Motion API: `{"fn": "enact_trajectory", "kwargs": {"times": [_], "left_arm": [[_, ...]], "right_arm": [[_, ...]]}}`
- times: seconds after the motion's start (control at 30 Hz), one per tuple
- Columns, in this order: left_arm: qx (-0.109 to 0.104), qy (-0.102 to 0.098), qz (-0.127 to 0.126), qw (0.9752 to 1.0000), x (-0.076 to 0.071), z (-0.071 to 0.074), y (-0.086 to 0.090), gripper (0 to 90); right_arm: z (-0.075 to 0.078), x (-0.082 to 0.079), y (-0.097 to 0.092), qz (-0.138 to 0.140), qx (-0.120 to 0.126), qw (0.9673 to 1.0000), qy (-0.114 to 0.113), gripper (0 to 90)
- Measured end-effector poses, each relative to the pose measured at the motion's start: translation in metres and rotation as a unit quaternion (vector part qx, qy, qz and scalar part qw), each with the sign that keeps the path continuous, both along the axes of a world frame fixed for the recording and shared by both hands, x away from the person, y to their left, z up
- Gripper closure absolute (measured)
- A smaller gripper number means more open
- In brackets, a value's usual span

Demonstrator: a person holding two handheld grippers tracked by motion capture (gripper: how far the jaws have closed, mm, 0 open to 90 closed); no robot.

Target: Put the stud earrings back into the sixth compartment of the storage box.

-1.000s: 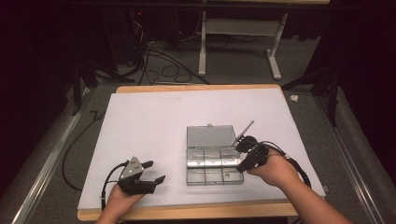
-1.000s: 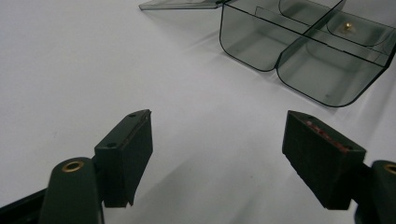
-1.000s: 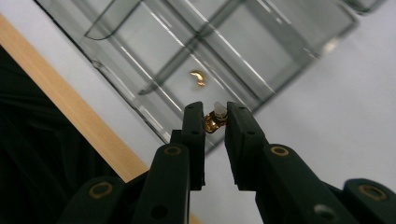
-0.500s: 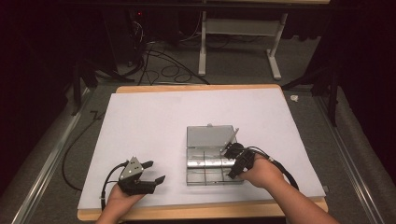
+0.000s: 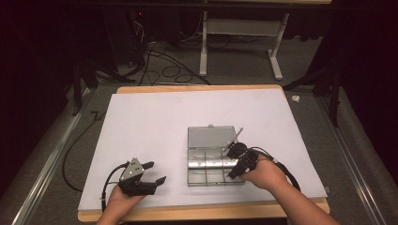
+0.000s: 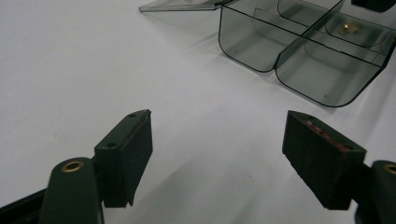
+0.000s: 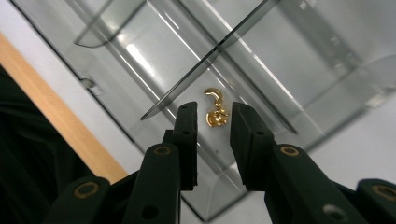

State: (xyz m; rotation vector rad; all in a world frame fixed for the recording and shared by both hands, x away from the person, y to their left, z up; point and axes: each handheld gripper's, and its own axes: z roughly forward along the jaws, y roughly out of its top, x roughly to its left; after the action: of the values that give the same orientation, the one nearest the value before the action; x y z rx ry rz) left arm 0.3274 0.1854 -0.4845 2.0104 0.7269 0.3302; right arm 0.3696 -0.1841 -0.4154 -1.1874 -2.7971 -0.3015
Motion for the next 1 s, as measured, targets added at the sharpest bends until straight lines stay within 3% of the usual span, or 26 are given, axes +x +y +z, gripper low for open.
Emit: {"fn": "enact_trajectory", "kwargs": {"times": [0.17,0.3,0.5,0.73,0.83,0.93,1.0], "left_arm": [[0.002,-0.001,0.0,1.0,0.0,0.0,0.0,25.1],[0.003,0.0,0.0,1.0,0.0,0.0,0.0,25.1],[0.003,-0.002,0.002,1.0,0.0,0.0,-0.001,25.1],[0.004,-0.003,0.003,1.0,0.0,0.0,-0.001,25.1],[0.004,-0.003,0.003,1.0,0.0,0.0,-0.001,25.1],[-0.003,-0.001,0.004,1.0,0.0,0.0,0.0,25.1],[-0.006,-0.001,0.005,1.0,0.001,0.0,0.001,25.1]], "right_arm": [[0.021,-0.004,-0.018,-0.024,0.021,0.9992,-0.026,73.0],[0.022,-0.008,-0.043,-0.05,0.016,0.9976,-0.045,71.4],[0.0,-0.013,-0.078,-0.089,0.011,0.9935,-0.07,68.5],[-0.021,-0.022,-0.1,-0.12,0.032,0.9893,-0.078,66.4],[-0.027,-0.026,-0.106,-0.124,0.054,0.9869,-0.088,66.3],[-0.031,-0.031,-0.111,-0.131,0.083,0.9811,-0.116,63.1],[-0.034,-0.035,-0.113,-0.149,0.102,0.9731,-0.142,58.7]]}}
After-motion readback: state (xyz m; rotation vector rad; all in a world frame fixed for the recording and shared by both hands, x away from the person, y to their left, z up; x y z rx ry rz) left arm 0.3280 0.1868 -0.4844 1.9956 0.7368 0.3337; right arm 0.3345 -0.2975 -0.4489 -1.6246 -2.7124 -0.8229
